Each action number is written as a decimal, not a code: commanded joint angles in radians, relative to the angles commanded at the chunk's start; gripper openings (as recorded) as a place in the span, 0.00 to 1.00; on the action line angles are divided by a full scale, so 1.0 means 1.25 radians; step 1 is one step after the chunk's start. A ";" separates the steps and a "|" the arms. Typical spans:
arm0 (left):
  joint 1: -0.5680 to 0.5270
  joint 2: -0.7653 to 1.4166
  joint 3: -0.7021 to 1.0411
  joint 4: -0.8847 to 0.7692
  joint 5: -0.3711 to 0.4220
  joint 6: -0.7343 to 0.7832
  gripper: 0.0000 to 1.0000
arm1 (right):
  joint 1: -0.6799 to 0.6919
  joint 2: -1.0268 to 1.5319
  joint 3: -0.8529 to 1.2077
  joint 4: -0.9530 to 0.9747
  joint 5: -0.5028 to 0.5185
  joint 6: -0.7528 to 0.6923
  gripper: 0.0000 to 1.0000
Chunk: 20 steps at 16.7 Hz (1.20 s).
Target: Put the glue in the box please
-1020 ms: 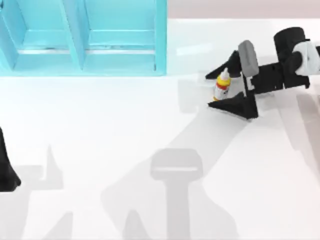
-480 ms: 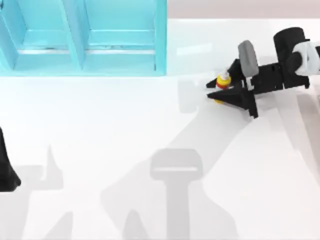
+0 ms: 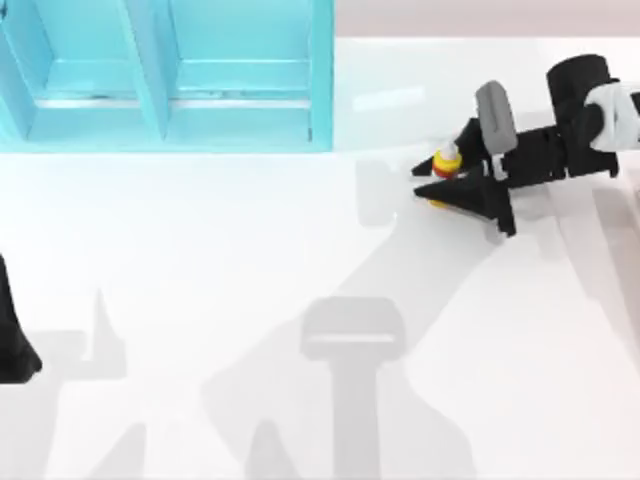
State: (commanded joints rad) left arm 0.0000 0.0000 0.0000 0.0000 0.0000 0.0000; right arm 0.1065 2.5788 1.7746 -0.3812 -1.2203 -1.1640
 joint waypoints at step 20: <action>0.000 0.000 0.000 0.000 0.000 0.000 1.00 | -0.004 -0.139 0.075 -0.219 -0.002 -0.001 0.00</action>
State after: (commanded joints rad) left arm 0.0000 0.0000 0.0000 0.0000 0.0000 0.0000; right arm 0.1019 2.4049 1.8687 -0.6544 -1.2234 -1.1655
